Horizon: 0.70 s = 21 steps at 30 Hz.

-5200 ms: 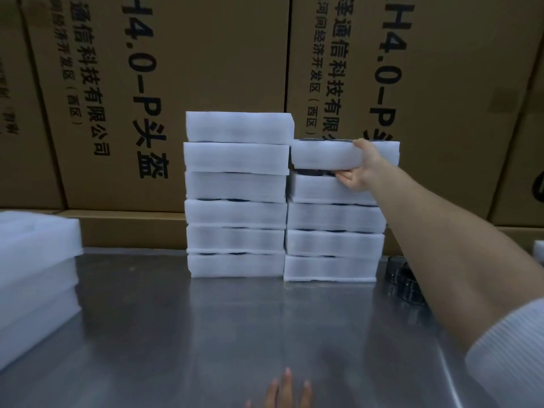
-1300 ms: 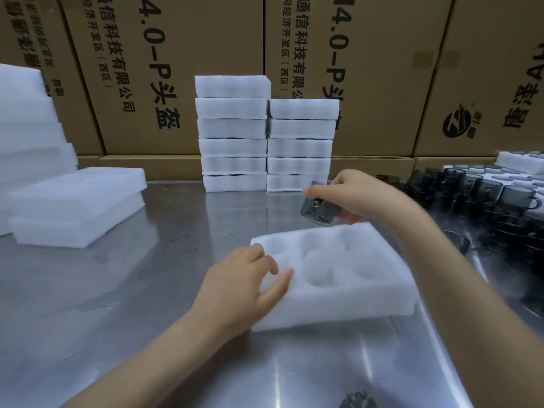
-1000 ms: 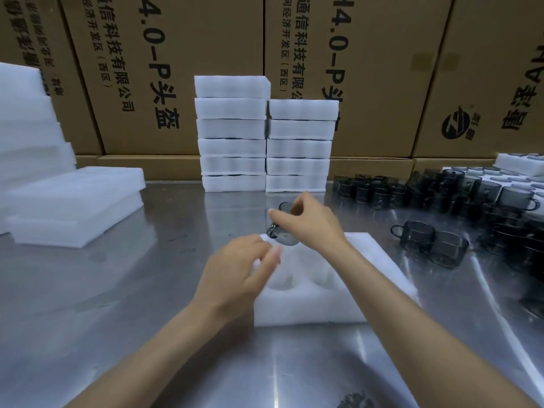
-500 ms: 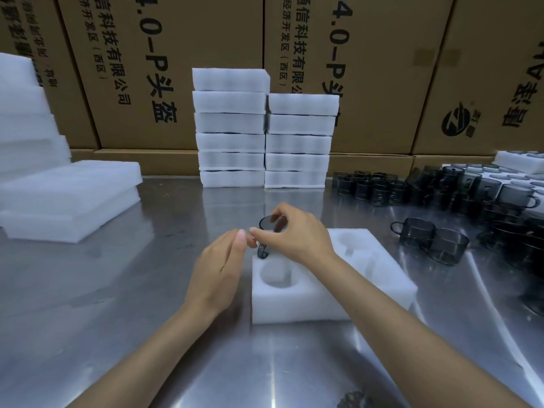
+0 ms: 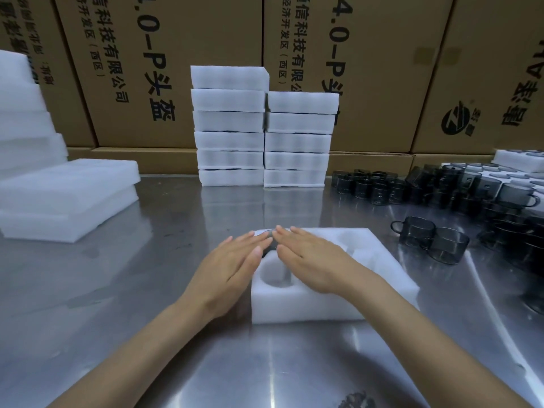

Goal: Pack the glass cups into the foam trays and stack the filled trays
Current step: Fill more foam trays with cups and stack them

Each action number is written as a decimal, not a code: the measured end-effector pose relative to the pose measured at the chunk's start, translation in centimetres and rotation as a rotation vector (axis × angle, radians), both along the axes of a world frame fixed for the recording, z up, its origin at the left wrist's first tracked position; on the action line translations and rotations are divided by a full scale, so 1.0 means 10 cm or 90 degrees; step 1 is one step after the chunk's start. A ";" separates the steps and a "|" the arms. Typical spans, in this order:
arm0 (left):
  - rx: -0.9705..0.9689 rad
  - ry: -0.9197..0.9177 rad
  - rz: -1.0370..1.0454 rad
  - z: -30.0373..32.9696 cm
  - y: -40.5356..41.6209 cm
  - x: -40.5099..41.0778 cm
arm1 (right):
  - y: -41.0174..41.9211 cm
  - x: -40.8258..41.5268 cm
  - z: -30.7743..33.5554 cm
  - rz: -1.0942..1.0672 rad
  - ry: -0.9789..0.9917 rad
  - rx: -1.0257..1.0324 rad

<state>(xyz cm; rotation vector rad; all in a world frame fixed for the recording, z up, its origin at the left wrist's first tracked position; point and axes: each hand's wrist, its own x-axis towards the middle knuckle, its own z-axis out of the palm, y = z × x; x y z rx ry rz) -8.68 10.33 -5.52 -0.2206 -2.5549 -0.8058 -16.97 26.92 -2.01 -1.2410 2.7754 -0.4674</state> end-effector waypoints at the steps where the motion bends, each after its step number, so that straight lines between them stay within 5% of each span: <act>1: -0.016 -0.003 0.007 0.01 0.00 0.00 | -0.01 0.00 0.01 -0.002 -0.002 0.002; 10: 0.010 -0.018 0.015 0.10 -0.01 -0.03 | 0.03 -0.01 0.08 -0.019 -0.052 -0.093; 13: 0.169 0.027 0.012 0.08 -0.02 -0.03 | 0.28 -0.21 0.21 -0.163 -0.002 -0.276; 16: 0.204 0.053 0.007 0.11 0.03 -0.05 | 0.69 -0.53 0.28 -0.372 0.057 -0.368; 21: 0.229 0.025 -0.025 0.29 0.21 -0.12 | 1.16 -0.95 0.11 -0.579 -0.011 -0.239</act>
